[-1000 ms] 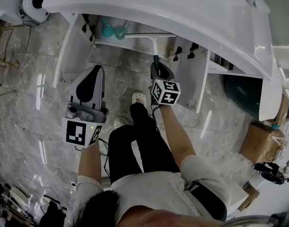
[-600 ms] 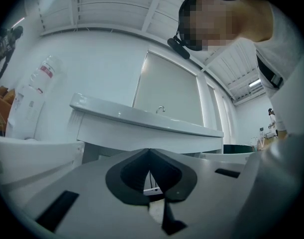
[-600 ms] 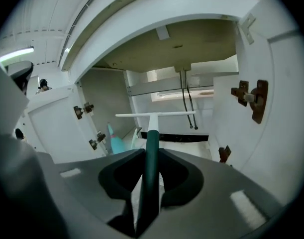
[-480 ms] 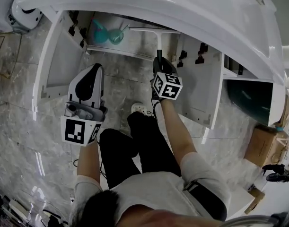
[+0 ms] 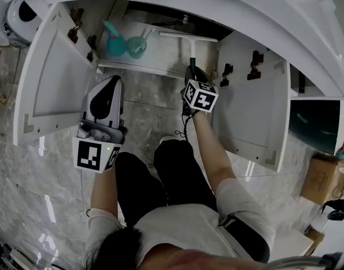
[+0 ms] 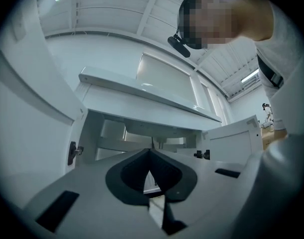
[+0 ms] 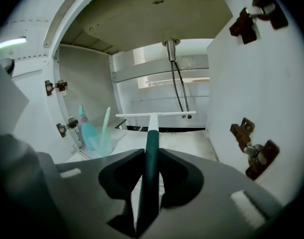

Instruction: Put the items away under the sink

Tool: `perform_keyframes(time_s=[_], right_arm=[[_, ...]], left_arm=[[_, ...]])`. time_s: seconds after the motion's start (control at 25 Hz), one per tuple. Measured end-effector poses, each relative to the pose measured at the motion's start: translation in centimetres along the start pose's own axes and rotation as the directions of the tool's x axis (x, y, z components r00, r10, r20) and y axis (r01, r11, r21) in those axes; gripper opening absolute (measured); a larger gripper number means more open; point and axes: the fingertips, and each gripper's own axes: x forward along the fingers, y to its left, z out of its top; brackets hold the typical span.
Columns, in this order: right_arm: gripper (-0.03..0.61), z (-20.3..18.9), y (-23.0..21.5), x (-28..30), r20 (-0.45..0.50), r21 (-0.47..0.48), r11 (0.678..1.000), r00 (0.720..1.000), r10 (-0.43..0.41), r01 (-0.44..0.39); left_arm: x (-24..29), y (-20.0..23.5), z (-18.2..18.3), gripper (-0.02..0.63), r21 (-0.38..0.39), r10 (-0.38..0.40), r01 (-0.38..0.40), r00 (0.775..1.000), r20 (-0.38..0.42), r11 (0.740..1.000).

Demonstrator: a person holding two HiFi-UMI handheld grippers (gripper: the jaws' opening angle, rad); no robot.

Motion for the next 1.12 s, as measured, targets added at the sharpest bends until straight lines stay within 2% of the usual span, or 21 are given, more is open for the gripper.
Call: perform_keyframes(time_s=[0.36, 0.6, 1.12], right_arm=[[0.101, -3.1, -0.2, 5.4, -0.016, 0.048, 0.999, 1.0, -0.02, 0.02], [0.101, -3.9, 0.1, 7.8, -0.038, 0.004, 0.999, 0.998, -0.044, 0.045], [0.103, -4.9, 1.3, 11.0, -0.113, -0.012, 0.997, 0.991, -0.073, 0.072]], left_arm=[[-0.2, 1.0, -3.9, 0.006, 0.036, -0.011, 0.01, 1.0, 0.016, 0.999], [-0.3, 1.9, -4.9, 0.006, 0.035, 0.0, 0.0, 1.0, 0.017, 0.999], [-1.4, 3.0, -6.4, 0.006, 0.044, 0.04, -0.04, 0.999, -0.004, 0.998]])
